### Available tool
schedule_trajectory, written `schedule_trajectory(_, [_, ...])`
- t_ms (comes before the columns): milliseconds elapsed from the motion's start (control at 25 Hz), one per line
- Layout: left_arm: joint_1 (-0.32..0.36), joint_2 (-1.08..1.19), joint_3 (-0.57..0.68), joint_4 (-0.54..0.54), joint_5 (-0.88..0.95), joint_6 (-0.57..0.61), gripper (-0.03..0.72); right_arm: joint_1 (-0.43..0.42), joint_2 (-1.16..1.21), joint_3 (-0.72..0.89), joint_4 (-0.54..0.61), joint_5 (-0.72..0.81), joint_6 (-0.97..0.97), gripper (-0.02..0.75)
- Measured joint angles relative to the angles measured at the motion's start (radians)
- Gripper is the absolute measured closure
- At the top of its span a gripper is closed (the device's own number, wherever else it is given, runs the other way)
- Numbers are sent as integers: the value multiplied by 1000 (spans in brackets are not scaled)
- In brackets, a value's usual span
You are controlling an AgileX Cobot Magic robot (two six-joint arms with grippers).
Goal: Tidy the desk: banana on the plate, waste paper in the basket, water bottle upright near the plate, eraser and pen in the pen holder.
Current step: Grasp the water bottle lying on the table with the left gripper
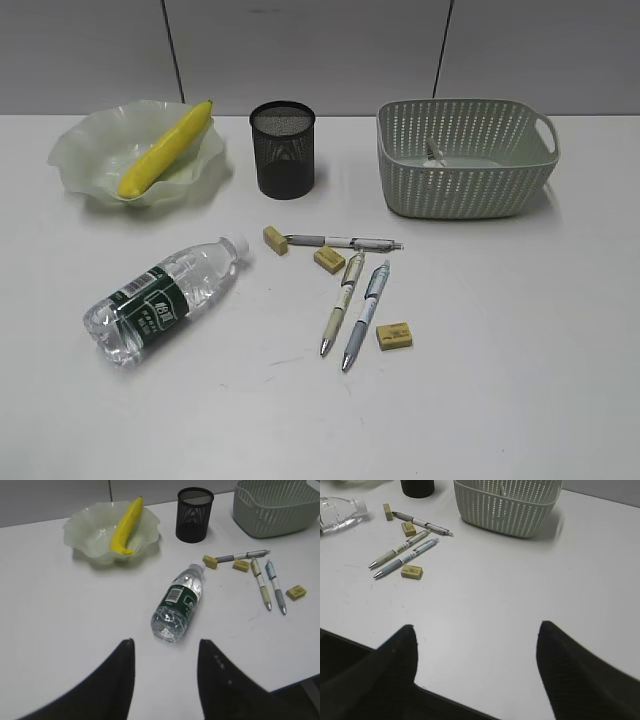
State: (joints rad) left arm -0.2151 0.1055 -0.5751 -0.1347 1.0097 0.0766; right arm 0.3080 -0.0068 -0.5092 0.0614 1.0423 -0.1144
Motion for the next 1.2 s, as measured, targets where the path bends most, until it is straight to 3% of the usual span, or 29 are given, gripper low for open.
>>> schedule_trajectory(160, [0,226,-70,-39,-38,16,327,0,0,0,0,-1,0,157])
schedule_trajectory(440, [0,758,-210,-171,-112,166,252,0,0,0,0,-1,0,159])
schedule_trajectory(640, [-9,1088,-319,-190,-120,197,171,0,0,0,0,-1,0,167])
schedule_trajectory(840, [-111,1336,-452,-159,-147,227,126,0,0,0,0,-1,0,167])
schedule_trajectory(1000, [-215,1498,-554,-53,-181,230,124,0,0,0,0,-1,0,167])
schedule_trajectory(1200, [-260,1668,-656,36,-181,156,95,0,0,0,0,-2,0,168])
